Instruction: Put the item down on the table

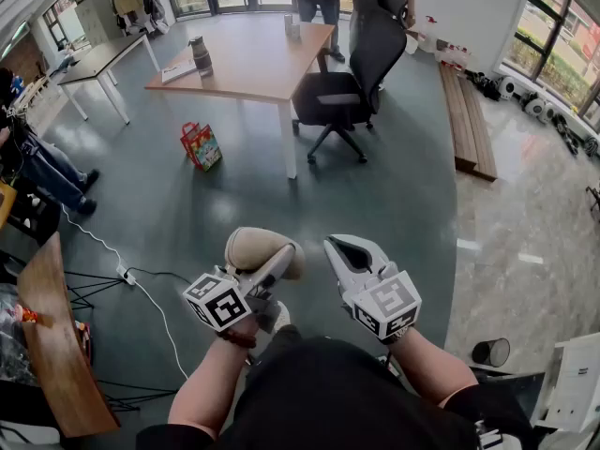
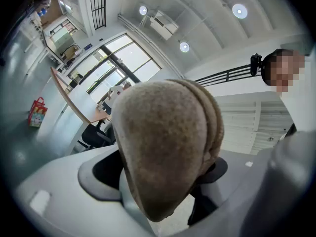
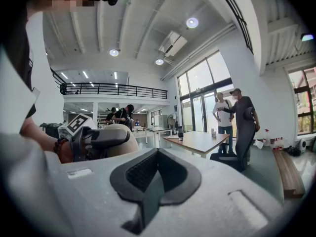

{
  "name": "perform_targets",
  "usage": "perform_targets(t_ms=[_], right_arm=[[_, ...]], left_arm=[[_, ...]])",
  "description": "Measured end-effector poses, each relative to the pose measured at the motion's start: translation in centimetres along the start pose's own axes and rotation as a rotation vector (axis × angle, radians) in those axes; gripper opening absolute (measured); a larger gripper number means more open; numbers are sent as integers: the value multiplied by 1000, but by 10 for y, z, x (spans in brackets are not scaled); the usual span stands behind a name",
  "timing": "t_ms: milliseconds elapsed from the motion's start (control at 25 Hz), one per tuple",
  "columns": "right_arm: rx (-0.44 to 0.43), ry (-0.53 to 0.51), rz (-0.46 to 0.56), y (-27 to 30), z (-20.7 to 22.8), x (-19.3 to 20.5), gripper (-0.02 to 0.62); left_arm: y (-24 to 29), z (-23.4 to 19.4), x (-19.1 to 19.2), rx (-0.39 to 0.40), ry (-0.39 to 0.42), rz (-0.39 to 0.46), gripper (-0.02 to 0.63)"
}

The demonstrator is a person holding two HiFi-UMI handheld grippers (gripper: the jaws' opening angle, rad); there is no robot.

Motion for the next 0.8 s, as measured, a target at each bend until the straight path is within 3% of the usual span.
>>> perform_targets(t_ms=[800], right_arm=[[22, -26, -27, 161, 23, -31, -8]], left_arm=[[31, -114, -120, 33, -36, 7, 416]])
Point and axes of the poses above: the fingertips, and each gripper's own axes: y forward along the fingers, z to its right, x out of its underside, the point moved 7 cm from there along -y, backward along the fingers, and after that the axes turned 7 degrees about -y, right-handed, at the moved point
